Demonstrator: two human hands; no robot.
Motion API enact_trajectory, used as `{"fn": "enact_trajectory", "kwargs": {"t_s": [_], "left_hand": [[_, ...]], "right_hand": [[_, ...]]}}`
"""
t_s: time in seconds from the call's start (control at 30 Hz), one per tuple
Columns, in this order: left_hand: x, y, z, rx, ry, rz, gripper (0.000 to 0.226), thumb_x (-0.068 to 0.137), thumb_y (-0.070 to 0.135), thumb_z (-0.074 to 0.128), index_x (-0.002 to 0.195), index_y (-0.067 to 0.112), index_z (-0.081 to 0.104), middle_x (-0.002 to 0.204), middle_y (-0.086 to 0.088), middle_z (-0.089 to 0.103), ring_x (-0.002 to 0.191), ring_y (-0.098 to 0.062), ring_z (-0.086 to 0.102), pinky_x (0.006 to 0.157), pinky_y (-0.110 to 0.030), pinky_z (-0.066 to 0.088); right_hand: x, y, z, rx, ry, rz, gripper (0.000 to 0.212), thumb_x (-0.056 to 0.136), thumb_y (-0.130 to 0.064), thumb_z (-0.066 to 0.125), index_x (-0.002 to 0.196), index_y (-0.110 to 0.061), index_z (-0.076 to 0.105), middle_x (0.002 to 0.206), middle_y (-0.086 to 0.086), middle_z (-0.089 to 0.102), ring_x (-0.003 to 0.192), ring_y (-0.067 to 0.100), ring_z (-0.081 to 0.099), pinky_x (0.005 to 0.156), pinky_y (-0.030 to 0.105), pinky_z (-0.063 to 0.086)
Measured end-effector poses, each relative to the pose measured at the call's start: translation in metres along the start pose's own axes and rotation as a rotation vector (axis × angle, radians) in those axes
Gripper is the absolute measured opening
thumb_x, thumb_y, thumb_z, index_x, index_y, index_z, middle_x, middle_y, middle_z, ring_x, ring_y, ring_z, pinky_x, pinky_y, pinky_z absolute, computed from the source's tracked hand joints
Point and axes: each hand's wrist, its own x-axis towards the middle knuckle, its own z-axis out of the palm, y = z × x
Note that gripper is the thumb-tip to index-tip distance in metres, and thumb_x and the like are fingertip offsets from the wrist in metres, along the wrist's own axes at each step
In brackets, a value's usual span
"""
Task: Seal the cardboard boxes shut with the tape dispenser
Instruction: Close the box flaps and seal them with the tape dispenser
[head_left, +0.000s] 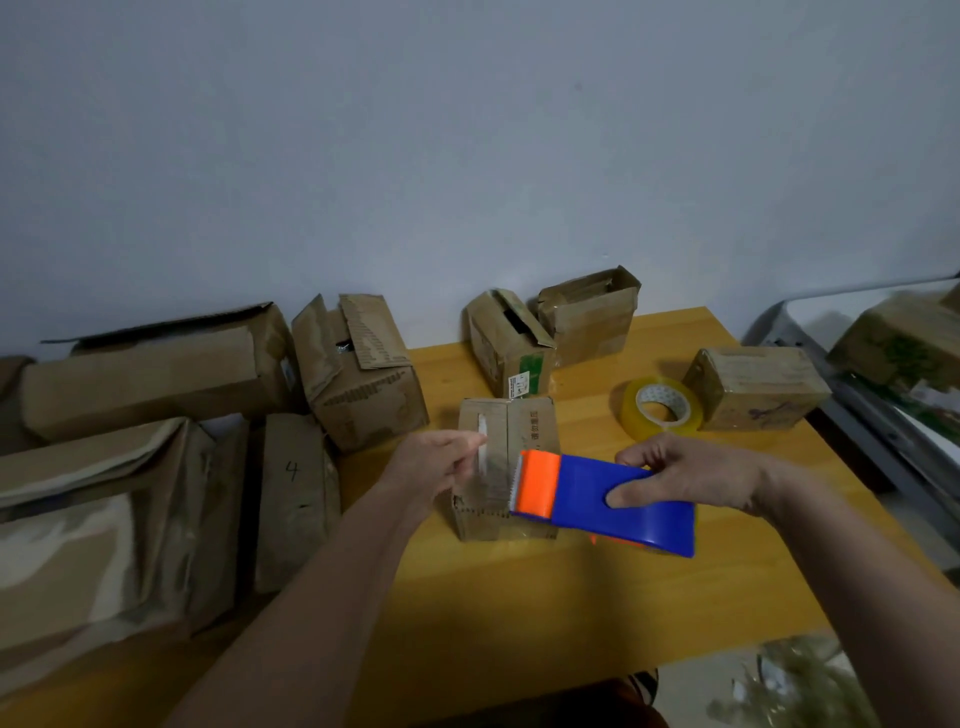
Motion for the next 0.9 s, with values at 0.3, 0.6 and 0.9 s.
{"fn": "enact_trajectory", "kwargs": {"t_s": [0.3,0.6,0.9], "left_hand": [[-0.008,-0.011,0.004,0.090,0.050,0.076,0.012,0.087,0.007,0.068,0.087,0.018,0.071,0.086,0.003,0.067,0.081,-0.011,0.063,0.070,-0.019,0.055],[-0.013,-0.038,-0.004,0.118,0.177,-0.095,0.065,0.075,0.007,0.080,0.133,0.007,0.050,0.114,-0.010,0.066,0.085,-0.010,0.064,0.068,-0.017,0.052],[-0.018,-0.059,-0.014,-0.101,0.189,-0.237,0.018,0.080,0.006,0.074,0.098,0.009,0.071,0.103,-0.010,0.070,0.093,-0.018,0.067,0.069,-0.019,0.054]], "right_hand": [[0.008,0.007,0.012,-0.046,0.062,0.163,0.042,0.073,-0.047,0.072,0.093,-0.010,0.072,0.083,0.004,0.075,0.072,0.014,0.071,0.068,0.026,0.055],[0.016,0.008,0.022,-0.110,0.020,0.214,0.039,0.077,-0.036,0.076,0.099,-0.004,0.068,0.079,0.003,0.073,0.063,0.011,0.069,0.061,0.027,0.053],[0.036,0.013,0.033,-0.164,0.069,0.219,0.039,0.072,-0.046,0.077,0.092,-0.013,0.069,0.077,-0.002,0.074,0.067,0.008,0.069,0.061,0.022,0.051]]}}
